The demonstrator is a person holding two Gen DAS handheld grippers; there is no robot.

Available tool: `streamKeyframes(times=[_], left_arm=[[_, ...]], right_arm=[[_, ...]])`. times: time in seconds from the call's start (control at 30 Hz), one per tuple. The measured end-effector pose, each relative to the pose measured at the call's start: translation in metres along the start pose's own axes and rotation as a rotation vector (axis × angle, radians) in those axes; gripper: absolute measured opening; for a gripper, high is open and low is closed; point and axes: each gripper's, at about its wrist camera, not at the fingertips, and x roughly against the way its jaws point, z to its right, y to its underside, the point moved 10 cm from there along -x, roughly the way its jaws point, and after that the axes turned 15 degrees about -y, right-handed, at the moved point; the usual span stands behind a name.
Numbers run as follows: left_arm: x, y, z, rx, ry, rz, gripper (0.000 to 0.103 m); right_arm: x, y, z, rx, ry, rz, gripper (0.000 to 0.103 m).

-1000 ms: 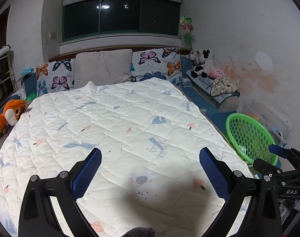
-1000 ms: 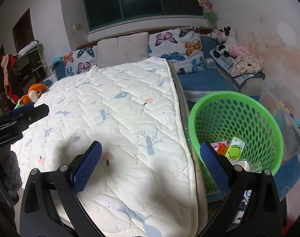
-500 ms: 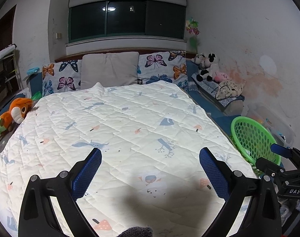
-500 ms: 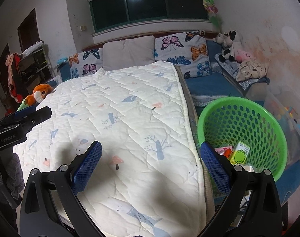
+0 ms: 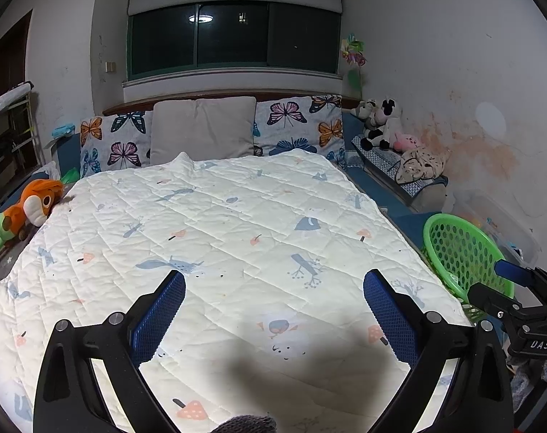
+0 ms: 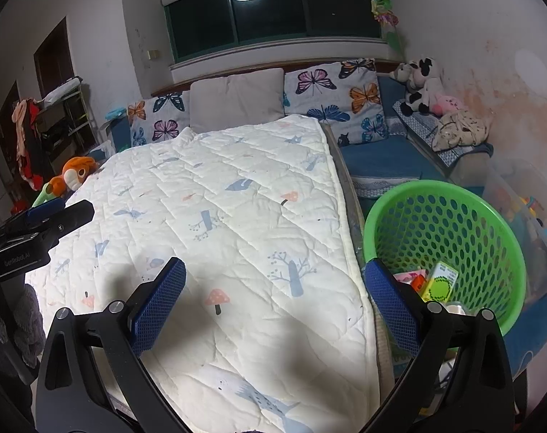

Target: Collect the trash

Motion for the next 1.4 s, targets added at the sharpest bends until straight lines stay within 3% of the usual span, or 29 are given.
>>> streamKeyframes(times=[1.4], left_arm=[[0.0001, -0.0002, -0.0025, 0.001, -0.010, 0.008, 0.096]], right_arm=[[-0.0035, -0.0042, -0.0034, -0.009, -0.015, 0.005, 0.099]])
